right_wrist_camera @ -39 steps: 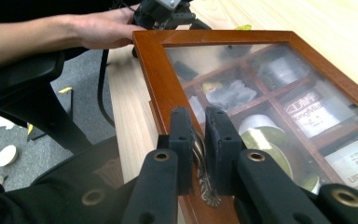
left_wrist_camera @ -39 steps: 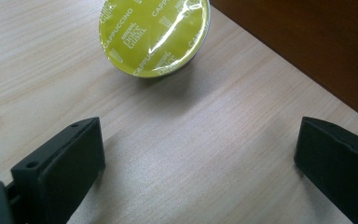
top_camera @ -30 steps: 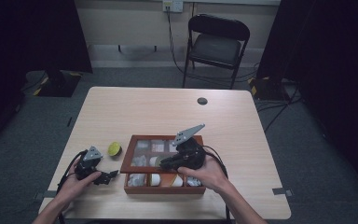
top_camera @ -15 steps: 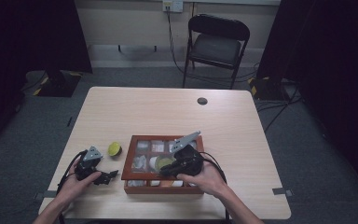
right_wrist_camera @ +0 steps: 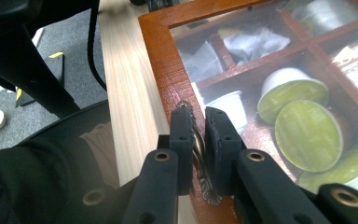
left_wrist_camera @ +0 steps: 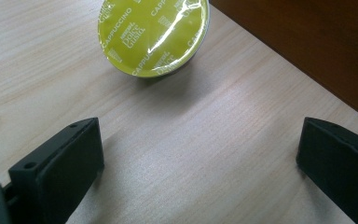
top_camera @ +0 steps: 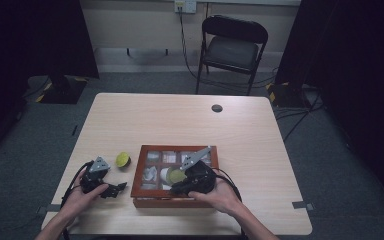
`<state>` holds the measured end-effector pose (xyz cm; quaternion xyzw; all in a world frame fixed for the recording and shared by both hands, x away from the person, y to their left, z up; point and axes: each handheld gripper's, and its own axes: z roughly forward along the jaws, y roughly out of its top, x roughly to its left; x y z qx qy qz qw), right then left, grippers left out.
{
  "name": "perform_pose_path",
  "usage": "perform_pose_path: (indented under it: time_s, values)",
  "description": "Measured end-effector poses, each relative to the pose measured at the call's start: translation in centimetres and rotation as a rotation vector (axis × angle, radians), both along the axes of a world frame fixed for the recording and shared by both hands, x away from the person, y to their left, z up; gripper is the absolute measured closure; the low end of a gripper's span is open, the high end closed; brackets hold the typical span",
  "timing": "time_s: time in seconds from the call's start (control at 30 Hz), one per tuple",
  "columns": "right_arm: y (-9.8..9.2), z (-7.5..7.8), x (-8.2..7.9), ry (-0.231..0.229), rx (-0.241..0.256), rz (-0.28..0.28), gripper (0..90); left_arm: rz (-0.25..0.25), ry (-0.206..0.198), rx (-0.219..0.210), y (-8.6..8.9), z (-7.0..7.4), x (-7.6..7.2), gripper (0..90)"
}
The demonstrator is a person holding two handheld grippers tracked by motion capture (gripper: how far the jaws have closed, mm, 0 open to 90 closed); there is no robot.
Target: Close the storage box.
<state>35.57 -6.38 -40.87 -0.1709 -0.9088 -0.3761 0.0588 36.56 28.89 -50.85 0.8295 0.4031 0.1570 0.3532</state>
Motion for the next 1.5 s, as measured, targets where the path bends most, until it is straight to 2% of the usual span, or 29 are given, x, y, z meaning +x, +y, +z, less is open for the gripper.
perform_pose_path:
  time_s: [0.27,0.63,0.77,0.9,0.97,1.07,1.2,1.3,1.37,1.5]
  values:
    - [0.2,-1.5,0.0,0.031,-0.025,0.001,82.1,-0.003,0.001,-0.001,0.0,0.0,0.0,0.0]
    - [0.1,-1.9,-0.3,0.015,-0.015,-0.007,81.9,-0.005,0.002,-0.001,0.0,0.0,0.0,0.0]
    - [-0.1,-2.1,-0.3,0.025,0.011,-0.023,81.0,-0.004,0.002,-0.001,0.0,0.0,0.0,0.0]
    - [-0.7,-1.9,-0.1,0.029,0.064,-0.049,71.9,-0.004,0.002,-0.001,0.0,0.0,0.0,0.0]
    - [-1.3,-1.5,-0.1,0.026,0.102,-0.078,68.3,-0.004,0.002,-0.001,0.0,0.0,0.0,0.0]
    - [-2.6,-1.2,0.0,0.007,0.119,-0.120,62.4,0.000,0.003,0.000,0.1,0.0,0.0,0.0]
    - [-5.2,-0.9,0.3,-0.009,0.154,-0.218,54.7,0.006,0.002,-0.002,0.2,0.0,-0.1,0.0]
    - [-7.2,-0.7,0.3,-0.023,0.177,-0.290,52.6,0.006,-0.001,0.009,0.4,0.0,-0.1,0.0]
    - [-8.5,-0.8,0.4,-0.041,0.173,-0.343,48.1,0.013,-0.001,0.000,0.4,0.0,-0.2,0.0]
    - [-11.1,-1.4,0.5,-0.050,0.168,-0.452,40.6,0.013,-0.002,0.001,0.4,0.0,-0.2,0.0]
